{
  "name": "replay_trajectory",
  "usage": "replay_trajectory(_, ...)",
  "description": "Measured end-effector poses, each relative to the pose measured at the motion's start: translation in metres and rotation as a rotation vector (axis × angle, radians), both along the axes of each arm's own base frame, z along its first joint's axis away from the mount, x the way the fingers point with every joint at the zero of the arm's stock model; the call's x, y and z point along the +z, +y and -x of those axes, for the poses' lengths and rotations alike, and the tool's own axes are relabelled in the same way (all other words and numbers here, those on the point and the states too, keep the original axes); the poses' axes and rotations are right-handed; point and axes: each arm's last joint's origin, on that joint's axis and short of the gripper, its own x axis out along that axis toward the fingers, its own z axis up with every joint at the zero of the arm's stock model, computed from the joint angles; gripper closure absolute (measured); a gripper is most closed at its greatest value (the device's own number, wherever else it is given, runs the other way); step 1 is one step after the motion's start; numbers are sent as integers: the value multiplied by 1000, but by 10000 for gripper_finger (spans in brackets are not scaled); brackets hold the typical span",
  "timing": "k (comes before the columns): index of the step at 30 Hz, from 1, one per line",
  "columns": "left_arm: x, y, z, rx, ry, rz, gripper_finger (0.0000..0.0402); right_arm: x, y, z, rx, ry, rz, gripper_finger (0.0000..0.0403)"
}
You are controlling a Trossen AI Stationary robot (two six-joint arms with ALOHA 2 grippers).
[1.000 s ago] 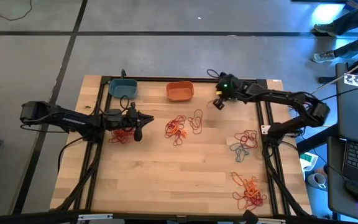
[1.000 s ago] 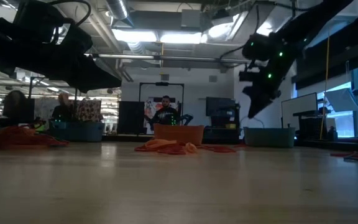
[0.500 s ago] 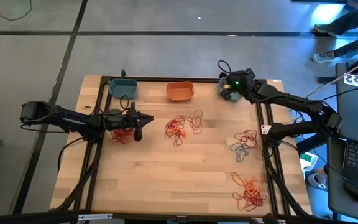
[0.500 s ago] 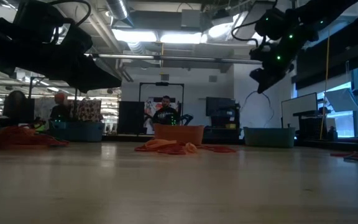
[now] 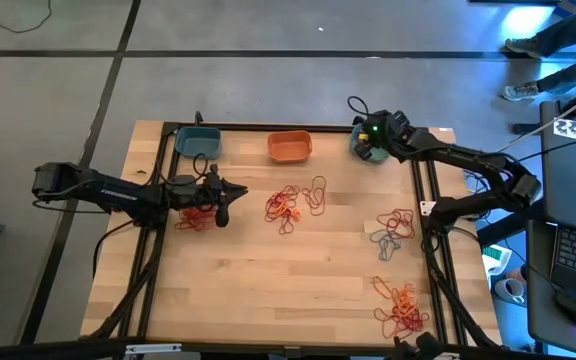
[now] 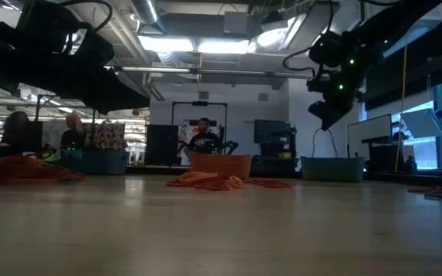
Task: Sort rubber bands into baskets
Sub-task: Put the red rubber band into the green bin
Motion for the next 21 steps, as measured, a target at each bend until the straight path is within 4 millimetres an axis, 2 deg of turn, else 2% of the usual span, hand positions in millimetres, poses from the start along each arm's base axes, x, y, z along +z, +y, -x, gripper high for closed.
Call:
replay_trajectory(6, 0, 0, 0, 0, -1, 0, 357, -8, -1, -1, -13, 41, -26, 285)
replay_trajectory(11, 0, 0, 0, 0, 0, 0, 357, 7, 1, -1, 5, 11, -76, 229)
replay_trajectory(14, 0, 0, 0, 0, -1, 0, 357, 13, 3, -4, 36, -67, -155, 211)
replay_trajectory(18, 0, 0, 0, 1, -2, 5, 357, 13, 9, -13, 242, -237, -333, 203)
replay_trajectory(21, 0, 0, 0, 3, -5, 13, 357, 11, 17, -25, 369, -297, -420, 205)
